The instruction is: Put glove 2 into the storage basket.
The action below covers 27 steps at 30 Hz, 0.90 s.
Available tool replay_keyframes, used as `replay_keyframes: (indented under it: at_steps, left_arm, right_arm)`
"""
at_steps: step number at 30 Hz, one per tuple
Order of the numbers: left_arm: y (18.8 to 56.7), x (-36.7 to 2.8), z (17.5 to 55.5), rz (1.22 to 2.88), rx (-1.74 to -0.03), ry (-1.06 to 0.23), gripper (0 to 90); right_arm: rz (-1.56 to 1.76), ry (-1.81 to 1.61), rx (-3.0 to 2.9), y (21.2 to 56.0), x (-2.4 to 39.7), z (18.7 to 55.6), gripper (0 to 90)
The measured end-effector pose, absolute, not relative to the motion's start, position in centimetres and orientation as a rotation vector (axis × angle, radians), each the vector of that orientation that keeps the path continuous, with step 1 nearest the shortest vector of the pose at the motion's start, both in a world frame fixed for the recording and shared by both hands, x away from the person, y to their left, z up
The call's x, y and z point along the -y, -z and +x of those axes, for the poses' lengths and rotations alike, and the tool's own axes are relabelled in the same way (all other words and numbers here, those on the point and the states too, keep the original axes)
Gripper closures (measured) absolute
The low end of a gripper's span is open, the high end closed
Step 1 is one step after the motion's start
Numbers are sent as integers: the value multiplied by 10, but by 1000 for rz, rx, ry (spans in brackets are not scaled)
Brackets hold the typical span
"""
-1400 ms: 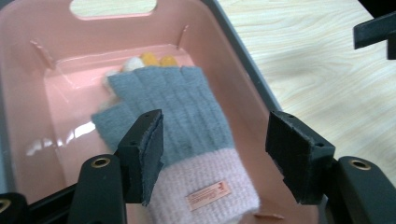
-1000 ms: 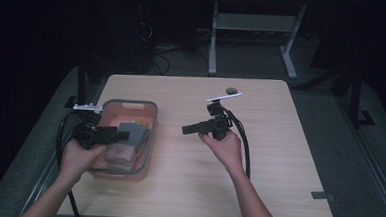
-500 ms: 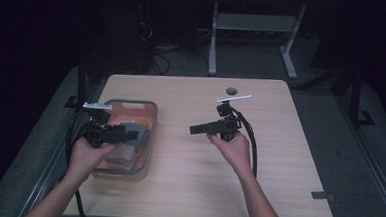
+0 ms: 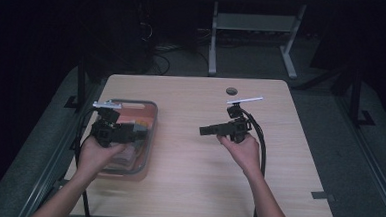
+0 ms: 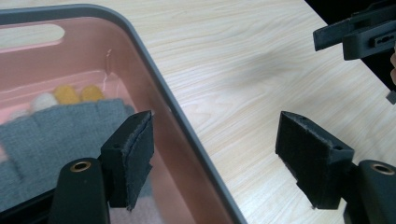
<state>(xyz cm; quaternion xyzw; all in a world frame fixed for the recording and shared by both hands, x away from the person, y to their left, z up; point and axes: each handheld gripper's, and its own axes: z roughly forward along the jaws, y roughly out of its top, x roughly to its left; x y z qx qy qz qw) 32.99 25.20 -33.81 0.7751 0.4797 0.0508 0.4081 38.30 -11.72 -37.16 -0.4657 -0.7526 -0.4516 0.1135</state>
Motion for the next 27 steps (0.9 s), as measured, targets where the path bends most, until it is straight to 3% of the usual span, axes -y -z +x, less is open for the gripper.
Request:
replay_keyframes:
  at_steps: [27]
  left_arm:
    - [343, -198, 330, 1974, -1107, -37, 254]
  right_arm:
    - [-1471, 1284, 2230, 381, 165, 371, 367]
